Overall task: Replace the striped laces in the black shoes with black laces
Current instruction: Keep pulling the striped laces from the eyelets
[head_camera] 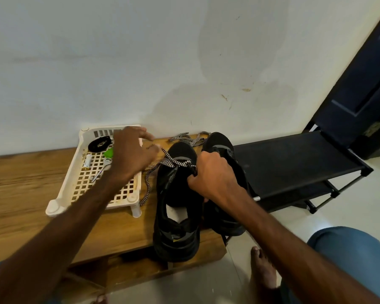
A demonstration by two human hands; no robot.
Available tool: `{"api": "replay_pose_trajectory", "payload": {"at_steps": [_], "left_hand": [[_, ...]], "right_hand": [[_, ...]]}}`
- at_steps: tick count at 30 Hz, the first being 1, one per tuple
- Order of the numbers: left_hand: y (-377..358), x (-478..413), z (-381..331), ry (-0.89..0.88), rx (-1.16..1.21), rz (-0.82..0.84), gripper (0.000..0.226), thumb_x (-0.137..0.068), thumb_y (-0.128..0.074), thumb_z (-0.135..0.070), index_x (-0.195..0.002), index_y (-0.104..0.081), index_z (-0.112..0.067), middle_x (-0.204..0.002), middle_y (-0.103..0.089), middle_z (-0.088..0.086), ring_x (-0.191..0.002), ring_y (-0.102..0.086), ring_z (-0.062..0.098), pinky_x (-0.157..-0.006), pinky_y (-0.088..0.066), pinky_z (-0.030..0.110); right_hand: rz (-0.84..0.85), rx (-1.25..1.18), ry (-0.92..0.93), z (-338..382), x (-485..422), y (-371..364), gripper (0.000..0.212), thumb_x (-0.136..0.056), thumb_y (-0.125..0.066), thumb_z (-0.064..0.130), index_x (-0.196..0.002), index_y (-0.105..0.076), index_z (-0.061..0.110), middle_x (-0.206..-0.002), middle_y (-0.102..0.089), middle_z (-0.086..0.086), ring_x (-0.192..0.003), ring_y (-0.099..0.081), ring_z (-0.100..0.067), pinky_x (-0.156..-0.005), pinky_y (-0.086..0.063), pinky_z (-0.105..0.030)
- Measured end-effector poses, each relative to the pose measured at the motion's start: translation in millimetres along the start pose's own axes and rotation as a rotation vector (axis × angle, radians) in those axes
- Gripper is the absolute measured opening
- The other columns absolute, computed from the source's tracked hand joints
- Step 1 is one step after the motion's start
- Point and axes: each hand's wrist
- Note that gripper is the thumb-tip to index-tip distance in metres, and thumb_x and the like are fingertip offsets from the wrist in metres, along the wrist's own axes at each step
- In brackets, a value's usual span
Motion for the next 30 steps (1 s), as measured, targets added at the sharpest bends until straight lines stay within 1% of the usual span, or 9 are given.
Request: {"api": "replay_pose_trajectory", "payload": {"at_steps": [3, 7, 10, 13, 15, 17, 21, 25, 30], "left_hand": [[-25, 19, -23, -0.172, -0.167, 0.115, 0.047, -0.078, -0.082, -0.041, -0.122, -0.072, -0.028, -0.142, -0.055, 0.000, -0.136, -0.040, 0.022, -0.110, -0.027, 0.036], [-42, 34, -38, -0.218, -0.274, 0.151, 0.028, -0.078, -0.082, -0.029, -0.106, -0.079, -0.031, -0.146, -0.051, -0.006, -0.134, -0.034, 0.020, -0.110, -0.035, 0.038], [-43, 34, -39, -0.188, -0.286, 0.103, 0.018, -0.078, -0.082, -0.027, -0.096, -0.081, -0.027, -0.141, -0.056, -0.007, -0.131, -0.037, 0.019, -0.106, -0.040, 0.038], [-47, 37, -42, -0.197, -0.289, 0.077, 0.024, -0.079, -0.080, -0.021, -0.103, -0.079, -0.020, -0.134, -0.060, -0.008, -0.127, -0.038, 0.017, -0.102, -0.037, 0.030], [-47, 35, -42, -0.215, -0.289, 0.122, 0.024, -0.078, -0.081, -0.020, -0.102, -0.079, -0.015, -0.126, -0.064, -0.006, -0.124, -0.041, 0.018, -0.097, -0.032, 0.025], [-40, 28, -40, -0.161, -0.199, 0.220, 0.014, -0.076, -0.081, -0.018, -0.090, -0.082, -0.013, -0.114, -0.071, -0.004, -0.120, -0.052, 0.019, -0.098, -0.041, 0.026], [-14, 13, -33, 0.078, 0.066, 0.415, 0.012, -0.074, -0.085, -0.010, -0.085, -0.082, -0.008, -0.106, -0.077, -0.003, -0.097, -0.069, 0.011, -0.077, -0.056, 0.023], [4, 11, -28, 0.148, 0.130, 0.460, 0.017, -0.072, -0.088, -0.013, -0.085, -0.080, -0.005, -0.106, -0.077, -0.003, -0.099, -0.069, 0.014, -0.090, -0.060, 0.041], [21, 8, -19, 0.167, 0.206, 0.500, 0.010, -0.071, -0.087, -0.011, -0.077, -0.080, -0.009, -0.102, -0.078, -0.006, -0.099, -0.070, 0.005, -0.083, -0.056, 0.028]], "right_hand": [[-0.042, 0.002, 0.015, 1, 1, 2, 0.032, -0.087, -0.075, 0.040, -0.097, -0.066, 0.011, -0.083, -0.065, -0.004, -0.079, -0.069, -0.026, -0.064, -0.052, -0.032], [-0.063, -0.021, -0.005, 4, 0, 1, 0.027, -0.086, -0.078, 0.031, -0.089, -0.057, 0.014, -0.072, -0.048, 0.002, -0.080, -0.062, -0.026, -0.062, -0.042, -0.032], [-0.045, -0.065, -0.043, 6, -4, 2, 0.022, -0.084, -0.076, 0.024, -0.092, -0.062, 0.009, -0.090, -0.062, -0.009, -0.093, -0.067, -0.034, -0.066, -0.045, -0.032], [-0.058, -0.081, -0.065, 6, -5, 4, 0.026, -0.082, -0.077, 0.024, -0.103, -0.071, 0.009, -0.083, -0.054, -0.007, -0.097, -0.066, -0.036, -0.068, -0.042, -0.031], [-0.062, -0.068, -0.066, 4, -4, 4, 0.027, -0.082, -0.078, 0.024, -0.103, -0.070, 0.009, -0.089, -0.061, -0.010, -0.097, -0.067, -0.036, -0.068, -0.046, -0.032], [-0.060, -0.066, -0.065, 3, -4, 3, 0.027, -0.083, -0.078, 0.023, -0.105, -0.071, 0.009, -0.098, -0.069, -0.011, -0.097, -0.068, -0.033, -0.073, -0.054, -0.034], [-0.062, -0.078, -0.059, 3, -2, 2, 0.025, -0.084, -0.078, 0.022, -0.106, -0.074, 0.013, -0.097, -0.070, -0.009, -0.091, -0.068, -0.030, -0.074, -0.057, -0.034], [-0.071, -0.079, -0.031, 7, 0, -1, 0.022, -0.085, -0.078, 0.020, -0.103, -0.071, 0.010, -0.090, -0.066, -0.006, -0.087, -0.067, -0.028, -0.071, -0.057, -0.035], [-0.109, -0.068, -0.038, 5, -2, -3, 0.017, -0.085, -0.078, 0.015, -0.097, -0.066, 0.010, -0.078, -0.052, -0.001, -0.081, -0.061, -0.026, -0.065, -0.046, -0.032]]}}
Point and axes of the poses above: each hand's wrist, its own x-axis away from the middle knuckle, its own y-axis out of the back of the hand, z = x × y
